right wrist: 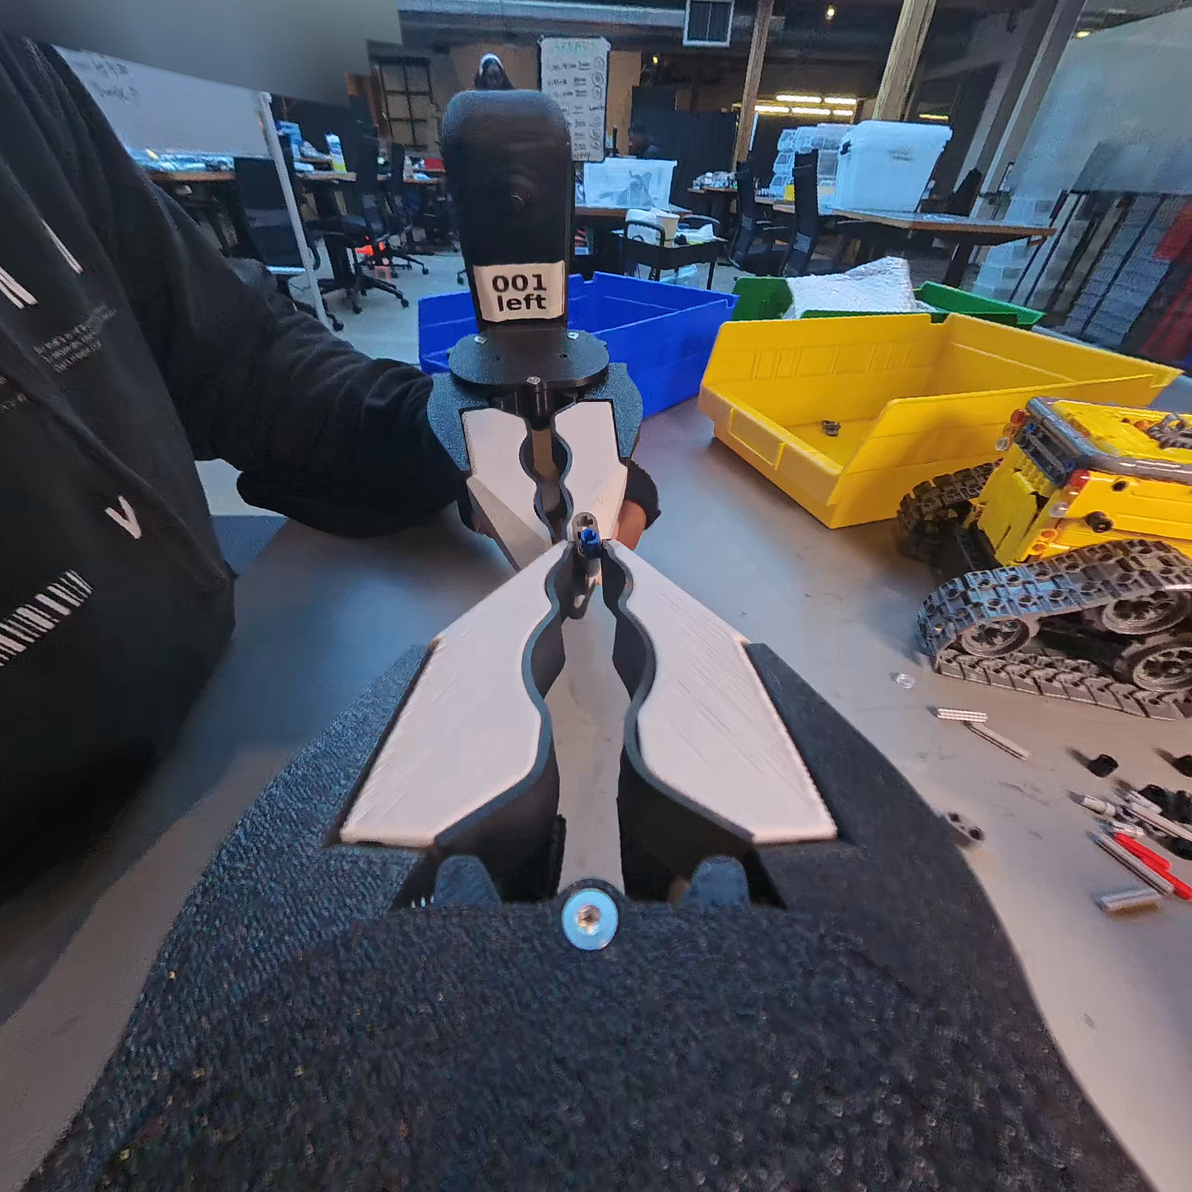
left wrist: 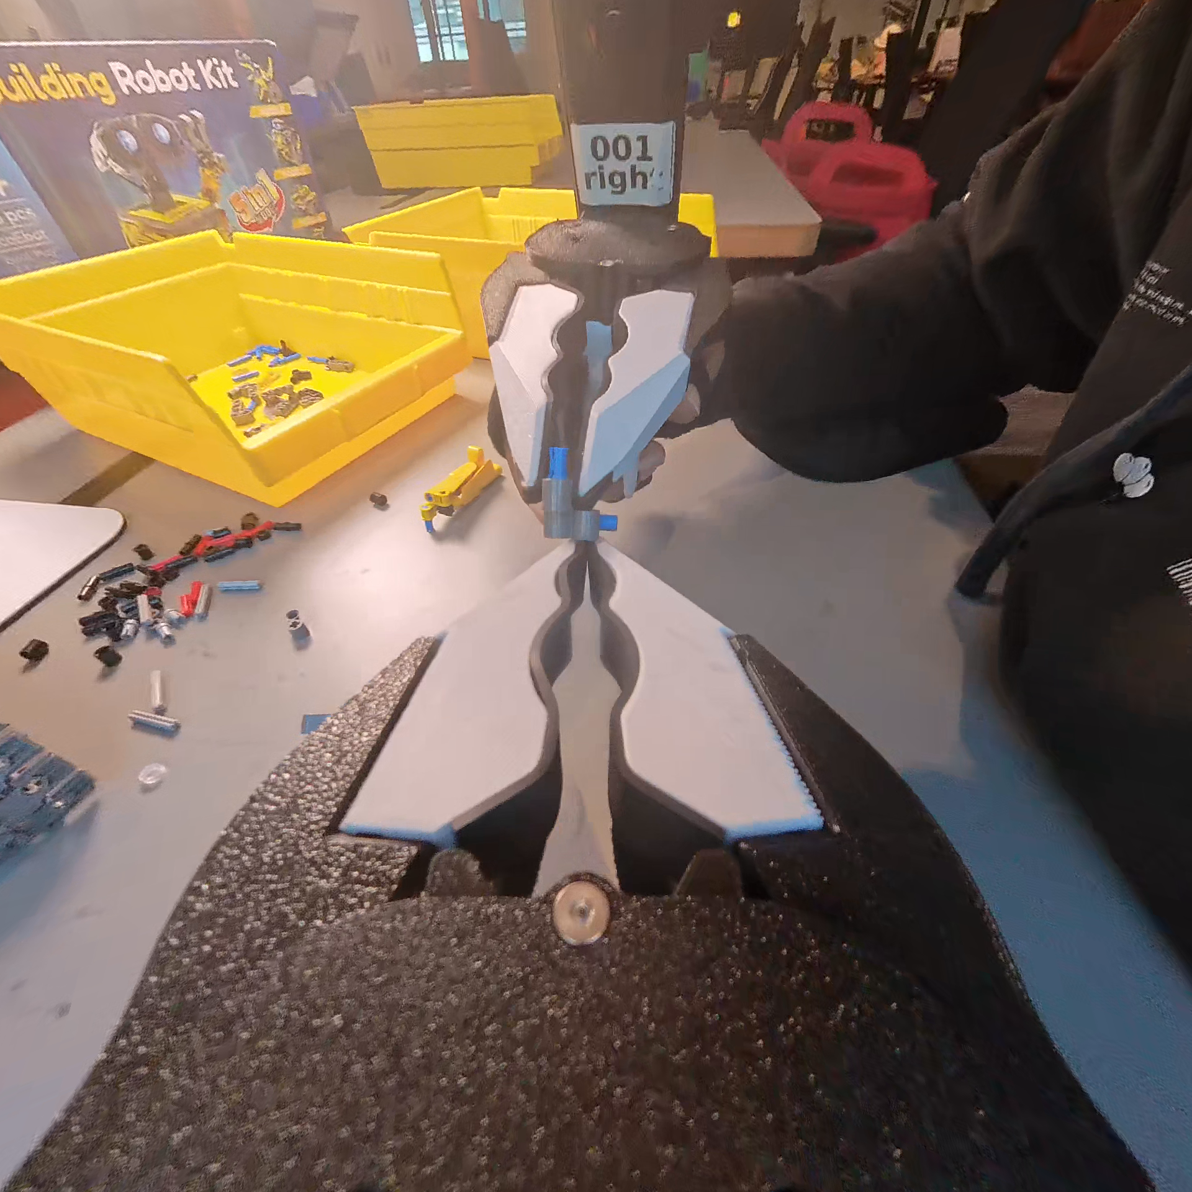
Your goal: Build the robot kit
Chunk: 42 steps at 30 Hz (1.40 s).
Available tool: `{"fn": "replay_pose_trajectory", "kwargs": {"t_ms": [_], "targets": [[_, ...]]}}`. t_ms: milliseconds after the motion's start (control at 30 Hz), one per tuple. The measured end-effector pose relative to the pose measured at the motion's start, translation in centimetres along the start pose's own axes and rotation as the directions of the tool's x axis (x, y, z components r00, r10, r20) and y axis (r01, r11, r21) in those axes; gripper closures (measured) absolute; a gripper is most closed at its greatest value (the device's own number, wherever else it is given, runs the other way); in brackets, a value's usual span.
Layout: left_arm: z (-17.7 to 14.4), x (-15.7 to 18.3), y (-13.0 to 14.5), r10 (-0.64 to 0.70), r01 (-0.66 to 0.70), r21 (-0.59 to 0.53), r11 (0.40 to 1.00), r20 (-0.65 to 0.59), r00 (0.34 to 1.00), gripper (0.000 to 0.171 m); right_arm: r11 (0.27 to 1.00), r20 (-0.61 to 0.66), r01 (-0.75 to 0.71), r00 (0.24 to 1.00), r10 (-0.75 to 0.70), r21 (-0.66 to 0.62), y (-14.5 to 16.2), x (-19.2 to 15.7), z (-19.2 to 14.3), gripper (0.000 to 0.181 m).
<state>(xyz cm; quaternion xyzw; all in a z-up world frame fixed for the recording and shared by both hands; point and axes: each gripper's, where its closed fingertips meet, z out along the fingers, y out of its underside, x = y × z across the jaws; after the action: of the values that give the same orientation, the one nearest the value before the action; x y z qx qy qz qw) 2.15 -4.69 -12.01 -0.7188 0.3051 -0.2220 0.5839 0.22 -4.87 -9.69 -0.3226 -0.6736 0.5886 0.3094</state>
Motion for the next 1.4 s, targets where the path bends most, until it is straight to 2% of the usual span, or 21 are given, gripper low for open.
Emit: {"fn": "replay_pose_trajectory", "kwargs": {"t_ms": [33, 167, 233, 333, 433, 633, 800, 933, 1167, 1400], "targets": [[-0.1, -0.1, 0.1, -0.001, 0.001, -0.003, 1.0, 0.001, 1.0, 0.171, 1.0, -0.007, 0.024, 1.0, -0.024, -0.009, 0.1, 0.0, 0.0, 0.174], [-0.8, -0.1, -0.7, -0.133, 0.137, 0.043, 0.99, -0.087, 0.987, 0.142, 0.998, 0.017, 0.036, 0.999, -0.037, 0.059, -0.9, -0.5, -0.4, 0.174], [-0.8, 0.4, -2.1, -0.157, 0.171, 0.093, 0.981, -0.138, 0.978, 0.142, 0.995, 0.039, 0.027, 0.999, -0.031, 0.101, -1.4, -0.8, -0.6, 0.174], [-0.2, 0.8, -3.3, -0.142, 0.158, 0.105, 0.982, -0.148, 0.979, 0.153, 0.985, 0.064, -0.028, 0.998, 0.017, 0.172, -2.1, -0.8, -1.0, 0.173], [0.2, 0.1, -3.8, -0.103, 0.109, 0.076, 0.991, -0.074, 0.992, 0.154, 0.965, 0.089, -0.126, 0.99, 0.108, 0.23, -2.5, -0.1, -1.6, 0.174], [0.2, -1.1, -3.5, 0.152, -0.139, -0.102, 0.985, 0.139, 0.979, 0.155, 0.926, 0.151, -0.256, 0.964, 0.221, 0.279, -2.3, 0.5, -1.6, 0.174], [0.0, -1.2, -3.2, 0.211, -0.188, -0.146, 0.971, 0.164, 0.964, 0.155, 0.914, 0.186, -0.289, 0.952, 0.243, 0.284, -2.1, 0.5, -1.4, 0.174], [0.0, -0.8, -3.3, 0.181, -0.165, -0.123, 0.979, 0.133, 0.974, 0.155, 0.914, 0.209, -0.289, 0.949, 0.235, 0.284, -2.3, 0.1, -1.6, 0.174], [0.0, 0.3, -4.0, 0.018, -0.017, -0.056, 0.998, 0.014, 1.0, 0.157, 0.934, 0.232, -0.235, 0.957, 0.174, 0.268, -2.7, -0.8, -1.8, 0.175], [-0.1, 1.2, -4.1, -0.092, 0.09, -0.023, 0.996, -0.088, 0.992, 0.157, 0.969, 0.214, -0.118, 0.974, 0.071, 0.215, -2.7, -1.5, -1.8, 0.174]]}}
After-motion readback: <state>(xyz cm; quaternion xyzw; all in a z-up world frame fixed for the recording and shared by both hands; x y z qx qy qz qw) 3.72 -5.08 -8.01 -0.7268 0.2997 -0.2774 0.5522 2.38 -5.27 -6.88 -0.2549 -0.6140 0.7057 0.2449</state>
